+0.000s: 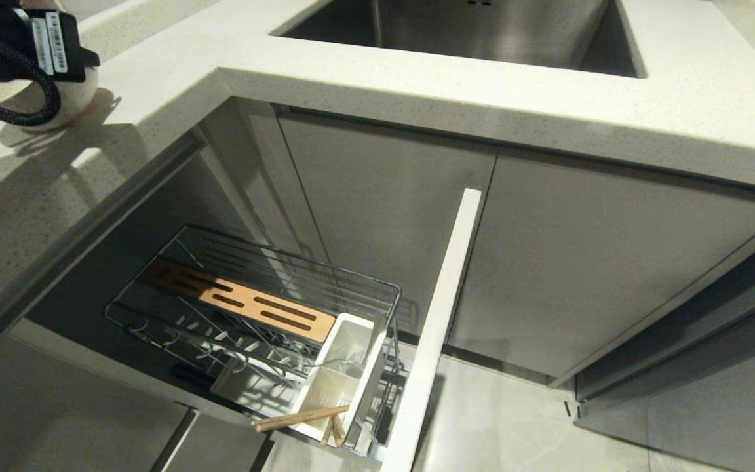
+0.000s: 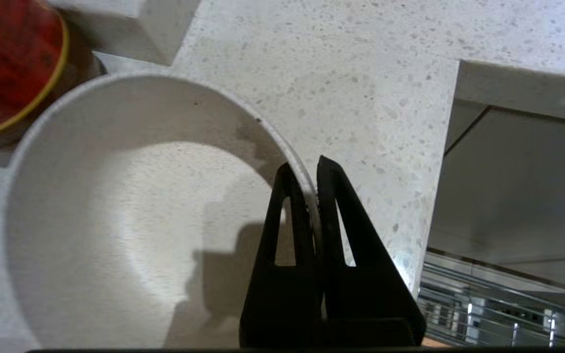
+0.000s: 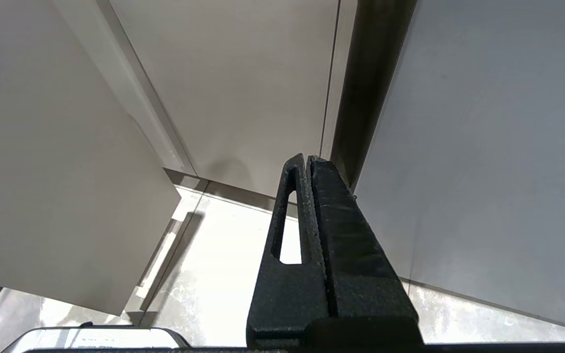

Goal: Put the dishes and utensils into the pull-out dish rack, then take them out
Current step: Pick up the bowl and place it in the cupboard

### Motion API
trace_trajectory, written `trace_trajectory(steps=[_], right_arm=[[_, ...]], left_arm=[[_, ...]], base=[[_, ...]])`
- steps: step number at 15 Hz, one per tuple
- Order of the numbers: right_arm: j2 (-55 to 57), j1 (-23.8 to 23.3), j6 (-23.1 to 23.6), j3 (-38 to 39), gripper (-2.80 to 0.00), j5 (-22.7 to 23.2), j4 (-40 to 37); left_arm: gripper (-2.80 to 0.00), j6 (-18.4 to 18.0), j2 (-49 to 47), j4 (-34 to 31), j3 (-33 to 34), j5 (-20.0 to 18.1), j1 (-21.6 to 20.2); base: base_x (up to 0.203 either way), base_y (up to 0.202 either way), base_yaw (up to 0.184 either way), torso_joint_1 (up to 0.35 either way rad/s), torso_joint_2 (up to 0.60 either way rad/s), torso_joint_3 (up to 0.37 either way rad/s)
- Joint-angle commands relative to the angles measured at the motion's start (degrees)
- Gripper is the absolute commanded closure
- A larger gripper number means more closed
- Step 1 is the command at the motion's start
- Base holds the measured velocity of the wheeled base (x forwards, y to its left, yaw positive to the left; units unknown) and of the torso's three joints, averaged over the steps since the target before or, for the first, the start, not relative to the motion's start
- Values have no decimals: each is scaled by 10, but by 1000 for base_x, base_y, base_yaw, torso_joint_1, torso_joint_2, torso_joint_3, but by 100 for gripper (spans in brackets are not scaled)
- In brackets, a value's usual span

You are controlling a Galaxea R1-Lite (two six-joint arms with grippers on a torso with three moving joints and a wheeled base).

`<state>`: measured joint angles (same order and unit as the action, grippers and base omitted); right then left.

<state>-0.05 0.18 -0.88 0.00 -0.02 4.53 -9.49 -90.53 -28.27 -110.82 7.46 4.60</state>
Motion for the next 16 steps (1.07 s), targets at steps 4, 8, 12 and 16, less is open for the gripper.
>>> trace_trajectory(steps=[4,8,12,16], right_arm=[[0,0,-1,15,0,0,0],[0,0,0,15,0,0,0],[0,0,0,15,0,0,0],[0,0,-1,15,0,0,0]], left_arm=[[0,-1,59,14,0,4,33],[0,-11,125,5,3,8,91],[0,9,185,3,4,33,165],[0,184,222,6,34,10,200]], base=[[0,0,0,0,0,0],[0,0,0,0,0,0],[0,0,0,0,0,0],[0,0,0,0,0,0]])
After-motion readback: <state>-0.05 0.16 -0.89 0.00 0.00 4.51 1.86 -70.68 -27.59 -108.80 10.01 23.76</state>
